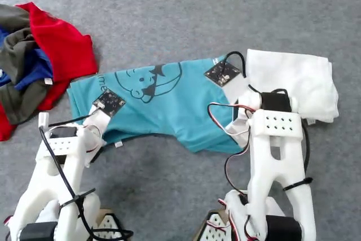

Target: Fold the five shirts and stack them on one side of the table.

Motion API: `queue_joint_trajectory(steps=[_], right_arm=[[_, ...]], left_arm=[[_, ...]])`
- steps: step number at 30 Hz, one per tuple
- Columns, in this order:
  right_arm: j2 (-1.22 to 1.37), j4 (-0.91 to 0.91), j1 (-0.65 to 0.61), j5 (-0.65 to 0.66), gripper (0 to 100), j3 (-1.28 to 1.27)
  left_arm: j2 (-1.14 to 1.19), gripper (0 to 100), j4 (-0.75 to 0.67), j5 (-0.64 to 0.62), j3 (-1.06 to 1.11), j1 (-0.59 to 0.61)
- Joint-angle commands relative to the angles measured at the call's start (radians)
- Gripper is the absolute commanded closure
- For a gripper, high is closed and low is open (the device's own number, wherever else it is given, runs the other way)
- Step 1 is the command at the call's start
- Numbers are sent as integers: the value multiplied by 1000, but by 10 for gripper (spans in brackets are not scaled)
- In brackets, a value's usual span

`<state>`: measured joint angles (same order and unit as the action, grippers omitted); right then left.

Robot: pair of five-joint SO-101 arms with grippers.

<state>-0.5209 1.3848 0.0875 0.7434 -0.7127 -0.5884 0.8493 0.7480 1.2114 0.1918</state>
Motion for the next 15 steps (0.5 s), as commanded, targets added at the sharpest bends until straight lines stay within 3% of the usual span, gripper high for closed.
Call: queue_joint_trajectory(steps=[1,4,7,10,12,15], right_arm=[[-33,-8,-2,6,838,5],[-33,-6,-9,6,737,24],[-33,8,-3,6,690,85],[-25,64,-8,0,710,199],[-24,75,-14,-2,750,278],[8,78,-61,-52,872,389]], left_arm=[[-25,887,15,25,-10,39],[-26,755,15,-25,-22,47],[-26,754,72,-43,-94,45],[-28,755,218,-41,-251,59],[-28,795,293,-43,-395,94],[-26,970,353,-44,-601,147]])
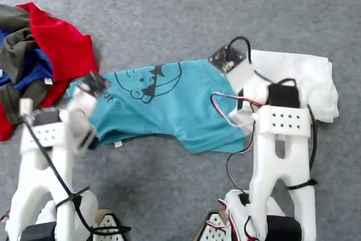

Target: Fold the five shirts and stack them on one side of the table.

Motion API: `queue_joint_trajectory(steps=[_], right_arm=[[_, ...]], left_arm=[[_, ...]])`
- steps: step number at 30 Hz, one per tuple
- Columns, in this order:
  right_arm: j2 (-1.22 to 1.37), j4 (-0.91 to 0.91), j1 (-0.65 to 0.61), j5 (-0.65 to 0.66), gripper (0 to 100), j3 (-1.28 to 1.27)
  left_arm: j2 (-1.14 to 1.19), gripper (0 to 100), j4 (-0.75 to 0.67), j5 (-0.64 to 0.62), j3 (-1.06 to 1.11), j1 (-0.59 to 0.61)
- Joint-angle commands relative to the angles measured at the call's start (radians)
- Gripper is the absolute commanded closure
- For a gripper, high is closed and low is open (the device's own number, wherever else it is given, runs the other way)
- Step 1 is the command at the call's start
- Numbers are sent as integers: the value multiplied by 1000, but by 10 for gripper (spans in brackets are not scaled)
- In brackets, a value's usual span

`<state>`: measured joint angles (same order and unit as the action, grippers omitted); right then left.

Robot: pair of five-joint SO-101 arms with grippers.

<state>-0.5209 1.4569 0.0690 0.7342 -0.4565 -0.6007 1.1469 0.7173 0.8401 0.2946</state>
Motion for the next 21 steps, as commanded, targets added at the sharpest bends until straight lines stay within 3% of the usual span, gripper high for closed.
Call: queue_joint_trajectory(steps=[1,3,5,13,16,21], right_arm=[[38,6,-63,-68,924,166],[122,-2,-106,-101,985,231],[242,-3,-146,-140,951,306],[843,-29,-222,-308,962,808],[1052,-29,-219,-334,962,998],[1366,-35,-176,-331,962,1279]], left_arm=[[-6,976,66,-18,-285,53],[-3,943,57,-63,-346,48],[3,970,-14,-163,-337,16],[273,971,-479,-491,-133,-67],[428,971,-618,-542,-139,-62],[628,971,-643,-516,-193,-19]])
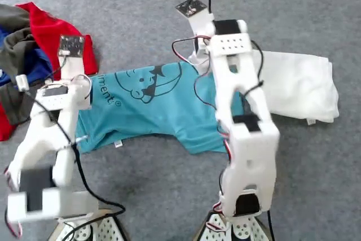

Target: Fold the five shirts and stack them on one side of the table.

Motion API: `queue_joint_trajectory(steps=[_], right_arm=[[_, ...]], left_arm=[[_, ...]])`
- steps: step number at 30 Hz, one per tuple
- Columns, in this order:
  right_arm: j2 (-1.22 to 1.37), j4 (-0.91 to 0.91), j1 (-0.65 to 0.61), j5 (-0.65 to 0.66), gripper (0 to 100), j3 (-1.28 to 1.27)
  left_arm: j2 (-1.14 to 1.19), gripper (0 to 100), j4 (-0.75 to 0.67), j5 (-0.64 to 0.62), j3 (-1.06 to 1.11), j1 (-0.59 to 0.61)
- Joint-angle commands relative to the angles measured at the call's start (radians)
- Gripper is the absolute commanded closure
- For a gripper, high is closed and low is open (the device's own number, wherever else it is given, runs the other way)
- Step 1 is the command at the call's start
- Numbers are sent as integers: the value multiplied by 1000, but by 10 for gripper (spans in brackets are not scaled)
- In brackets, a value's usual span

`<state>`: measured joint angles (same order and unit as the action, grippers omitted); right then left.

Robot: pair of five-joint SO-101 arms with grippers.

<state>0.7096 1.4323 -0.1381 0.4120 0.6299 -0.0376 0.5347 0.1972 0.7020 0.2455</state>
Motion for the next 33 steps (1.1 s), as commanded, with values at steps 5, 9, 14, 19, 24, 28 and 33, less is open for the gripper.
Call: queue_joint_trajectory(steps=[5,9,14,19,24,28,33], right_arm=[[380,31,89,-6,962,535],[498,152,110,28,962,796],[588,282,109,106,962,1018],[529,333,118,127,962,1027],[380,338,126,126,963,990],[165,339,95,98,963,757],[-216,334,34,71,963,209]], left_arm=[[61,972,-35,46,-59,47],[46,972,-38,160,-47,47],[43,972,-124,259,-13,50],[-20,973,-68,281,-48,76],[-285,973,140,282,-42,50],[-565,973,302,282,73,-45],[-790,972,334,169,312,-133]])
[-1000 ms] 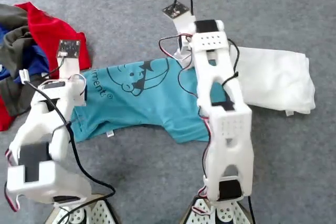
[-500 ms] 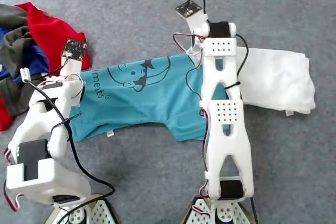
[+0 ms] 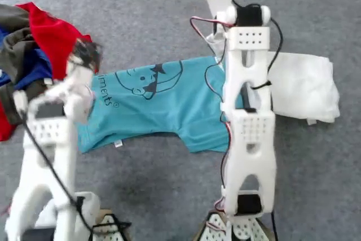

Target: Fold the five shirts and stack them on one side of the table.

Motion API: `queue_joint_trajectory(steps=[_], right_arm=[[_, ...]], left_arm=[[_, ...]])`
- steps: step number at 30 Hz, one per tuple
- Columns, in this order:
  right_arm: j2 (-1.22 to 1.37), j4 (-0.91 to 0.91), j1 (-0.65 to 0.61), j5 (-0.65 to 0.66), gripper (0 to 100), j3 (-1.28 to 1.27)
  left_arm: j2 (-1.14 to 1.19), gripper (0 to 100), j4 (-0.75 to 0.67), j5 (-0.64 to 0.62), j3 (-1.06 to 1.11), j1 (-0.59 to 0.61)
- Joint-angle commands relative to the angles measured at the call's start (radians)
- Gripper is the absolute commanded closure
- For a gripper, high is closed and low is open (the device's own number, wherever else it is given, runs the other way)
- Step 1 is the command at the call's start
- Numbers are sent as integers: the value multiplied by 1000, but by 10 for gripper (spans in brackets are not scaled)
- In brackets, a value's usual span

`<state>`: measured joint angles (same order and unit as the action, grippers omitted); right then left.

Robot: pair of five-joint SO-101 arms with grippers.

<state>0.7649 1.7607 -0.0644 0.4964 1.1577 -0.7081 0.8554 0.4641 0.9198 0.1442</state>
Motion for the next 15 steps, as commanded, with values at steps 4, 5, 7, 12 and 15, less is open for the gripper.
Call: queue_joint_trajectory(steps=[4,5,7,12,15], right_arm=[[-483,-51,-71,-8,963,-751],[-524,-87,-68,-8,963,-845],[-590,-163,-43,-8,963,-1007],[-667,-278,34,-6,963,-1287],[-668,-358,68,23,963,-1392]], left_arm=[[-87,972,15,-189,174,-48],[-66,972,15,-189,183,-54],[-18,972,12,-189,194,-56],[133,971,6,-183,185,-51],[216,971,-2,-175,182,-48]])
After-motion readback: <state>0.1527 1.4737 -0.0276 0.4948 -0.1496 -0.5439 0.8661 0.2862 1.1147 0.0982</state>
